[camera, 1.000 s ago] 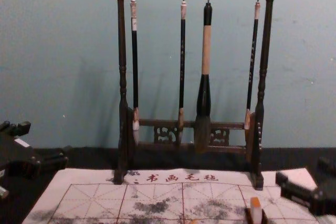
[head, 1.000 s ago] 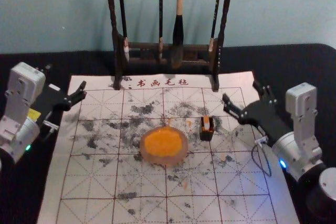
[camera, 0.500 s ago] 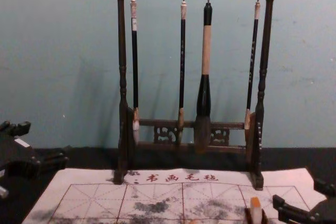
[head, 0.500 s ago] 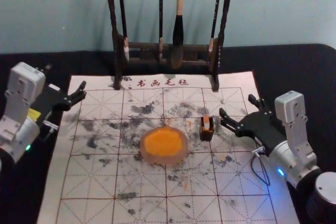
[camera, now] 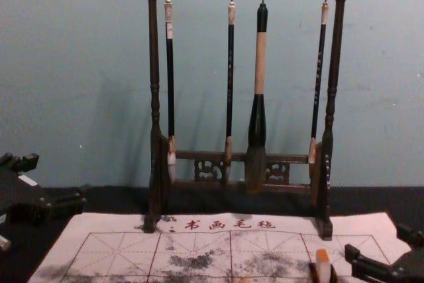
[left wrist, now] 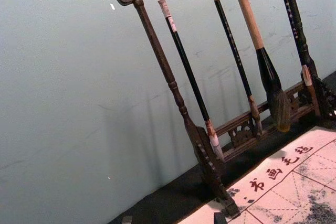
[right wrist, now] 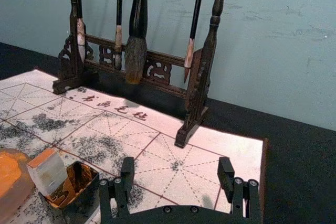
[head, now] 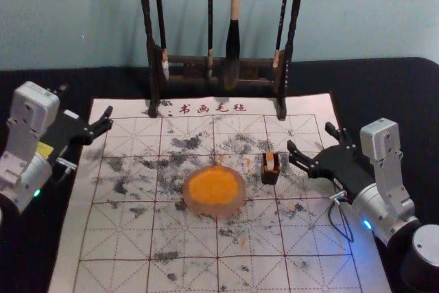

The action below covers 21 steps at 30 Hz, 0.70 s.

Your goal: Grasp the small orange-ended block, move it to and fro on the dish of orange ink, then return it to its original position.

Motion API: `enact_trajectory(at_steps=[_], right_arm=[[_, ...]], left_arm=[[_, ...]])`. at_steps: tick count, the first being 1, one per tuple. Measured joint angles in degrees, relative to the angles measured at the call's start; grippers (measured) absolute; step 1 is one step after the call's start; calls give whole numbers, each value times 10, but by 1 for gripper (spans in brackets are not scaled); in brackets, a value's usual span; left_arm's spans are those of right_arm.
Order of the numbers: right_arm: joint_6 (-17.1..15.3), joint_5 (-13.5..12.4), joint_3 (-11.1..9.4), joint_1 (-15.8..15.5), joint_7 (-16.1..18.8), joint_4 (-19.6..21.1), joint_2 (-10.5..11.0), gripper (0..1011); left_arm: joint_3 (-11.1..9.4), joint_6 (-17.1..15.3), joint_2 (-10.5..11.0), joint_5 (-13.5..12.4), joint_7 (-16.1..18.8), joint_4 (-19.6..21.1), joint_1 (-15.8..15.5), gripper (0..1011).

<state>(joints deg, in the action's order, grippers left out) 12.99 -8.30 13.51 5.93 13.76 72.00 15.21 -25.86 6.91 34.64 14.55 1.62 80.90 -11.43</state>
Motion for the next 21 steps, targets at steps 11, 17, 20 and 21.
enact_trajectory(at_steps=[11,17,20,21], right_arm=[[1,-1,0,0,0,0,0,1000],[1,-1,0,0,0,0,0,1000],[1,-1,0,0,0,0,0,1000],[1,-1,0,0,0,0,0,1000]], left_arm=[[0,0,0,0,0,0,0,1001],[0,0,0,0,0,0,0,1001],[0,0,0,0,0,0,0,1001],[0,0,0,0,0,0,0,1001]])
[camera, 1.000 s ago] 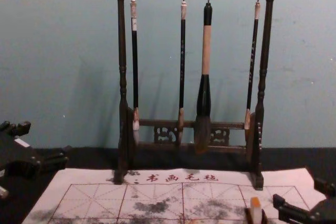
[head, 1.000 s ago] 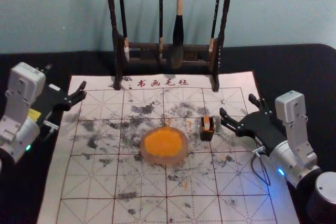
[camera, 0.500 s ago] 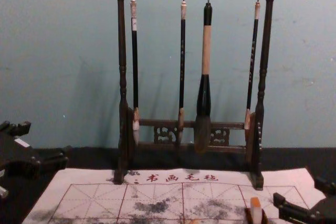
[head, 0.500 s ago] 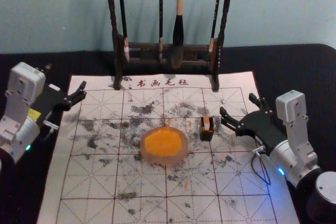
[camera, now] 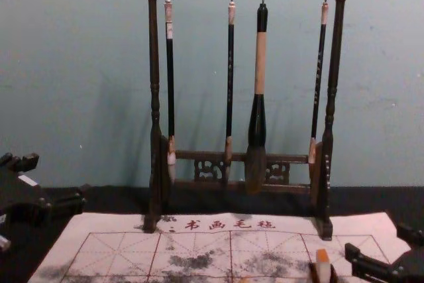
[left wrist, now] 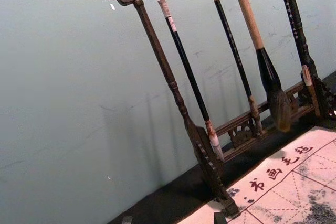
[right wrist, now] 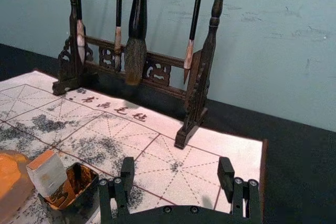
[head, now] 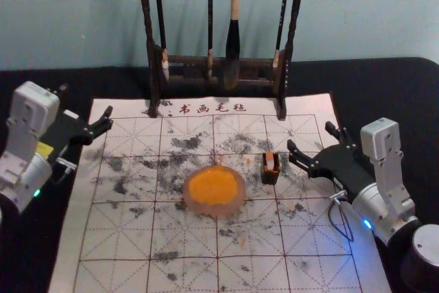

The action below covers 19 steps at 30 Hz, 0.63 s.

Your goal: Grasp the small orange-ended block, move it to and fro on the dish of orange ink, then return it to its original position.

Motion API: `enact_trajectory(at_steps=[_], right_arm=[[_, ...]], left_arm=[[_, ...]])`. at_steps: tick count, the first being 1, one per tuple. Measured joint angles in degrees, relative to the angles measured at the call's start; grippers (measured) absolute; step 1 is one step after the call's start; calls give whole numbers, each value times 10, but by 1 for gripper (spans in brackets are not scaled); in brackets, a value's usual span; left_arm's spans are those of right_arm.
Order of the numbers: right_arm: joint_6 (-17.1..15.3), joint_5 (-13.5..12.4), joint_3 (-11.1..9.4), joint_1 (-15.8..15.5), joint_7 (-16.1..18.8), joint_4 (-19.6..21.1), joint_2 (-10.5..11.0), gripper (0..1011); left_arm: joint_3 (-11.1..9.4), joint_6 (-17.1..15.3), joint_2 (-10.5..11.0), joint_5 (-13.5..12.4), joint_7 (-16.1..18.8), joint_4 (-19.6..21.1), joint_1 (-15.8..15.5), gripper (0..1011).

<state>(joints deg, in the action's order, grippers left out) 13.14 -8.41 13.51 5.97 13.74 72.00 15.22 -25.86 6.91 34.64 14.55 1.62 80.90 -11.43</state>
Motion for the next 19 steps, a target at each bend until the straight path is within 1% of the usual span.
enact_trajectory(at_steps=[19], right_arm=[[0,0,0,0,0,0,0,1000]], left_arm=[[0,0,0,0,0,0,0,1001]])
